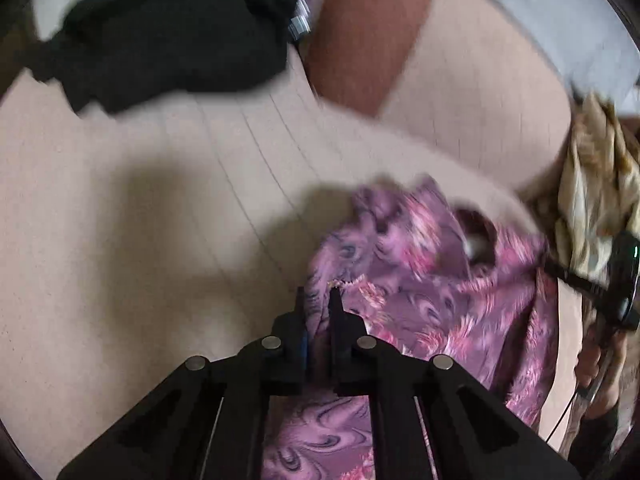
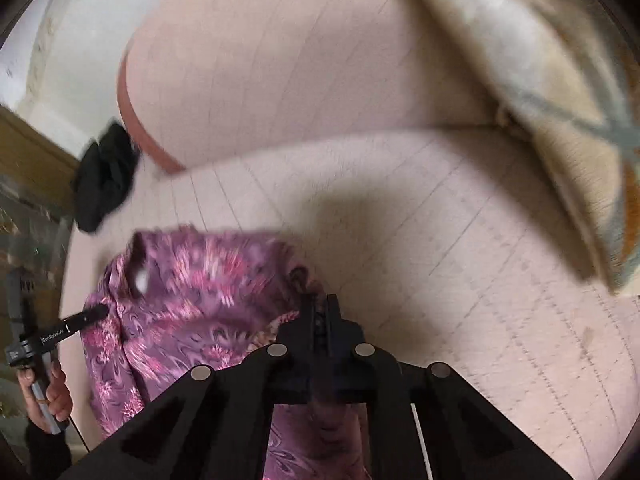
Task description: Fold small clothes
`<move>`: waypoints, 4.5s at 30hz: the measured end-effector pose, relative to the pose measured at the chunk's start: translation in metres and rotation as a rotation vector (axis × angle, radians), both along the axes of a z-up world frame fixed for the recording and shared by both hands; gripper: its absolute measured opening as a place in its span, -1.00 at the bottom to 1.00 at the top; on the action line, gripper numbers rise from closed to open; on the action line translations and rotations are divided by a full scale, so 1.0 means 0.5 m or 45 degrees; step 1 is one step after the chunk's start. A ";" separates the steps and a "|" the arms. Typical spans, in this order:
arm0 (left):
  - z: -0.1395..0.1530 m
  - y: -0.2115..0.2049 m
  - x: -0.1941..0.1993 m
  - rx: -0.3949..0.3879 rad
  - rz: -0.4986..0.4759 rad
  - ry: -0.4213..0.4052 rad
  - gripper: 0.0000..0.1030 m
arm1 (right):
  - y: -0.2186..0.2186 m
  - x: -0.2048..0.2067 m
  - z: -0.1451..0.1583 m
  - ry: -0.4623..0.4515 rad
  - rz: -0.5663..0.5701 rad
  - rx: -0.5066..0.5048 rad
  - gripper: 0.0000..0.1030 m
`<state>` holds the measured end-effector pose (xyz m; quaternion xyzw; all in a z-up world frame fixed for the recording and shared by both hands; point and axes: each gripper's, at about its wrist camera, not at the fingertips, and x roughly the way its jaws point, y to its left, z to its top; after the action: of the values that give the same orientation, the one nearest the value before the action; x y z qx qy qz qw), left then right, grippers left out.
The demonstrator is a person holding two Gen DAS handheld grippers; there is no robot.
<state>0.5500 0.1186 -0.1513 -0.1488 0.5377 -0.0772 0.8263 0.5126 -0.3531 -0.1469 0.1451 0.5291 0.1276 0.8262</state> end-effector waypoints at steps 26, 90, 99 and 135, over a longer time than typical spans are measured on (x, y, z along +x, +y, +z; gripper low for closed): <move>0.179 0.054 -0.130 -0.147 -0.001 -0.186 -0.87 | -0.012 -0.099 0.130 -0.162 0.011 -0.059 -0.89; -0.052 -0.043 -0.873 -0.285 -0.004 0.110 -0.21 | -0.093 -0.944 0.032 -0.028 -0.356 0.389 0.41; -0.062 -0.078 -0.859 -0.240 -0.037 0.114 -0.82 | -0.025 -0.889 -0.039 0.165 -0.339 0.110 -0.52; 0.008 0.025 -0.861 -0.013 0.203 0.029 0.36 | 0.115 -0.955 0.141 -0.323 -0.219 0.031 0.59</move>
<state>0.1195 0.1312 -0.1474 -0.1963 0.5332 -0.0123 0.8228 0.0351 -0.2956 -0.0766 0.1826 0.4046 0.0802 0.8925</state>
